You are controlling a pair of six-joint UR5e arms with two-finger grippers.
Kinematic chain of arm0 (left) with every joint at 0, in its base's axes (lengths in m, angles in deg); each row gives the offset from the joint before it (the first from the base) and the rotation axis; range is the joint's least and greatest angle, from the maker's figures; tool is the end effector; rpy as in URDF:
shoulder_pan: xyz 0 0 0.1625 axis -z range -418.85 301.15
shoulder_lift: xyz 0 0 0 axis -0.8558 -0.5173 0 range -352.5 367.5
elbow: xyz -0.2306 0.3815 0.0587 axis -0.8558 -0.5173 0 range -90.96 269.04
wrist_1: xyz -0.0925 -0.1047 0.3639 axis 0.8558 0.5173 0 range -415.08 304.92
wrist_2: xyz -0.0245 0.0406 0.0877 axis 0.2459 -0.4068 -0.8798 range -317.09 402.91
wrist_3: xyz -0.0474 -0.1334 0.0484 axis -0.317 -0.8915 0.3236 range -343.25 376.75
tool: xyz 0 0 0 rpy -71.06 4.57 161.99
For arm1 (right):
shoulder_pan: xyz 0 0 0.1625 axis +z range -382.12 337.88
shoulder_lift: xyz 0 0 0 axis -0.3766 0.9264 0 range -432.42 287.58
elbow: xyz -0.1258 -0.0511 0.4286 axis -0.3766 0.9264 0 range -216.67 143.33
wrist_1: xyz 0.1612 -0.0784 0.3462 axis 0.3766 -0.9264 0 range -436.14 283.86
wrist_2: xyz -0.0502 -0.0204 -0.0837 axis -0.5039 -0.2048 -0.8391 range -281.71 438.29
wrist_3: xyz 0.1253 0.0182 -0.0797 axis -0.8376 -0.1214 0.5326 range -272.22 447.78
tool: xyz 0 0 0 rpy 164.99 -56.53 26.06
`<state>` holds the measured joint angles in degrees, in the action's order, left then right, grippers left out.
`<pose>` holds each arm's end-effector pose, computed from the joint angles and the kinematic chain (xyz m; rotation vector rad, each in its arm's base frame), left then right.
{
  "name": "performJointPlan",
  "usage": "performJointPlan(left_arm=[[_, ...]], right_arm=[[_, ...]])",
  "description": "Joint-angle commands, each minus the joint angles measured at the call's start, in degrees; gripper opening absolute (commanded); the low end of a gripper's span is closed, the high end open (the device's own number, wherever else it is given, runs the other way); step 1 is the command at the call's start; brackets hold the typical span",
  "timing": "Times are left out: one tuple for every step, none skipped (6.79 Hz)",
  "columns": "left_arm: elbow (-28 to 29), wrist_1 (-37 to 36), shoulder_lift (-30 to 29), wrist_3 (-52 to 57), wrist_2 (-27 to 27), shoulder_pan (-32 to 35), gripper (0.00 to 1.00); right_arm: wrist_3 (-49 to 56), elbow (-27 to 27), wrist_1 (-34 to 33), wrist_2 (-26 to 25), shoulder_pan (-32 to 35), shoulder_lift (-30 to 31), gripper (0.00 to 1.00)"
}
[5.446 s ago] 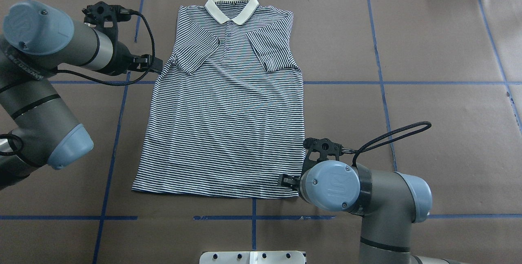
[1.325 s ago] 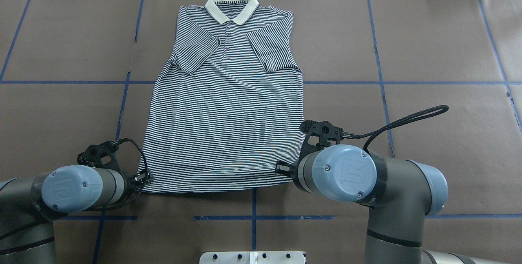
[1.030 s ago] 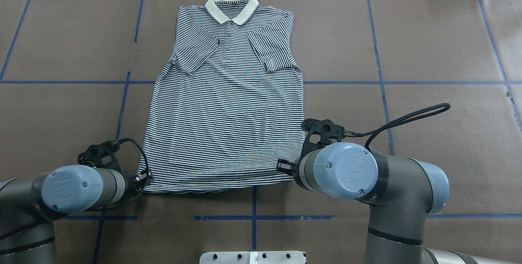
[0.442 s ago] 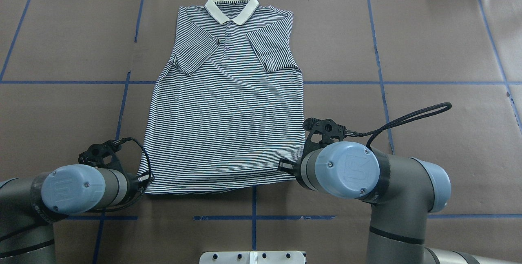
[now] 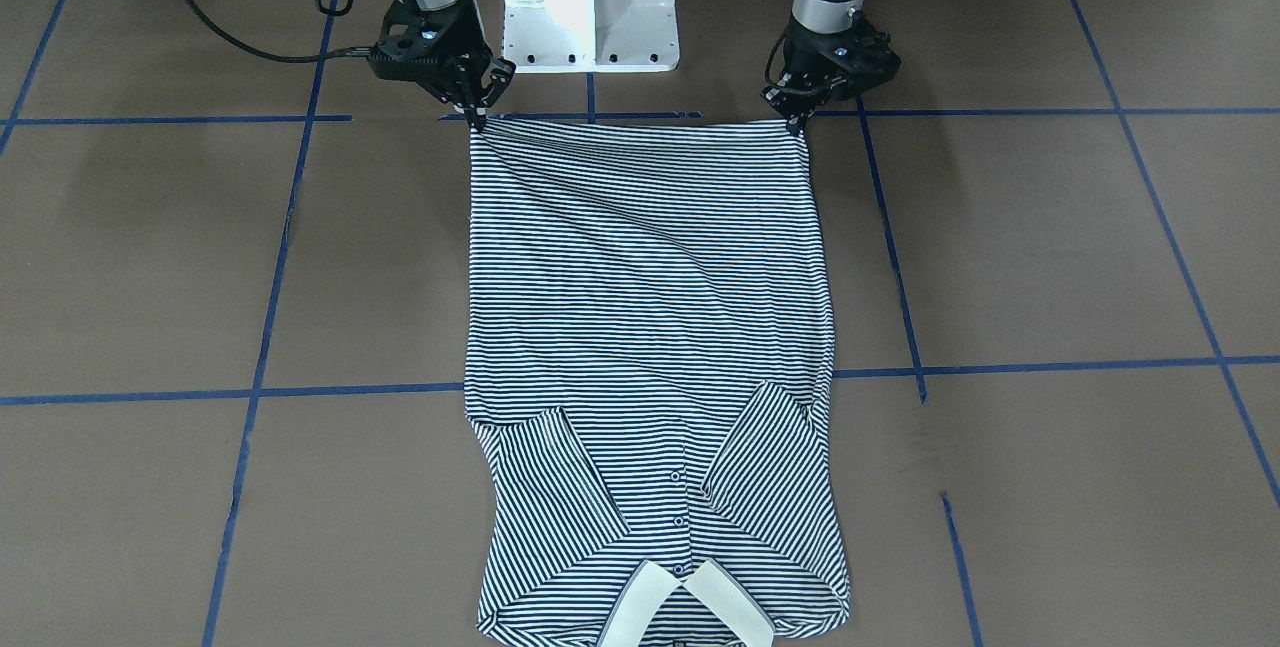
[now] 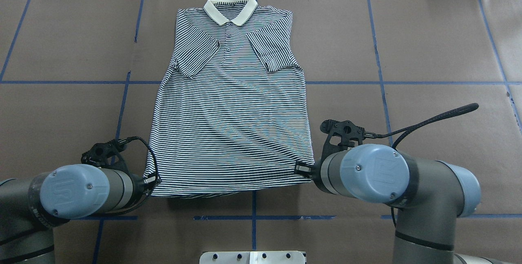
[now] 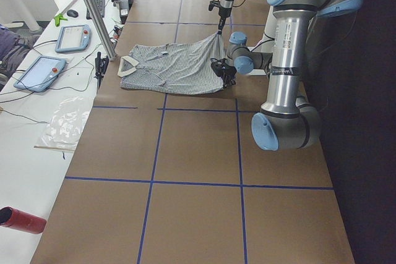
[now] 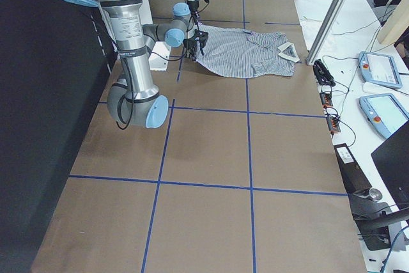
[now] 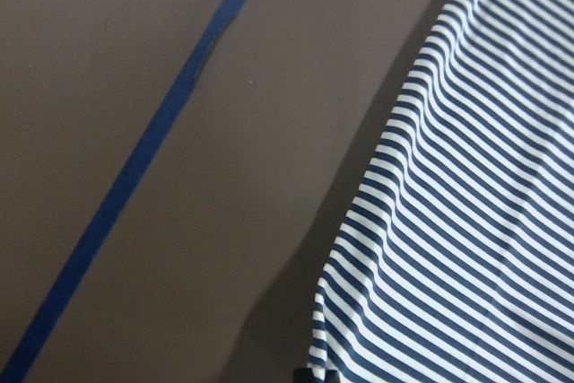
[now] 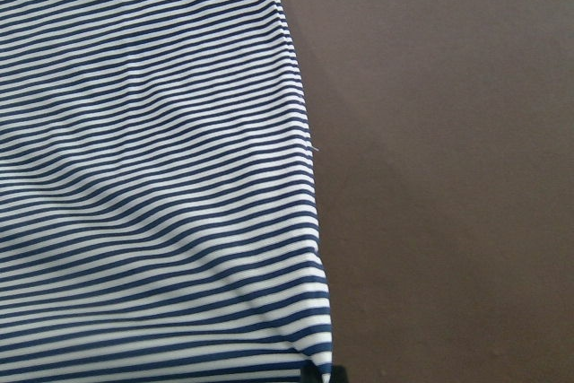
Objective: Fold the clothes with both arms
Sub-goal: 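Lift the hem with both grippers and fold it toward the collar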
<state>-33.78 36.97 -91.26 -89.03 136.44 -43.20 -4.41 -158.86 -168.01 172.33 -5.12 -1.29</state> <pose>0.4650 -0.2591 0.4031 -0.0603 0.7696 -0.4981 -0.4936 -0.2793 0.3250 0.0451 -0.8627 0.2836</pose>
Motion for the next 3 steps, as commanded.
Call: performJointPlan(left_arm=[[-2.1, -4.9, -2.7, 0.0, 0.1, -3.4, 0.00], [-3.5, -5.0, -2.7, 0.0, 0.1, -5.0, 0.00], [-5.3, -6.6, -2.7, 0.0, 0.0, -5.8, 0.00]], right_arm=[[0.1, -3.0, -0.8, 3.8, -0.8, 3.5, 0.00], [-0.1, -4.9, -1.0, 4.6, -2.9, 5.2, 0.00], [-0.8, -8.6, -1.0, 4.9, -6.3, 8.4, 0.00]])
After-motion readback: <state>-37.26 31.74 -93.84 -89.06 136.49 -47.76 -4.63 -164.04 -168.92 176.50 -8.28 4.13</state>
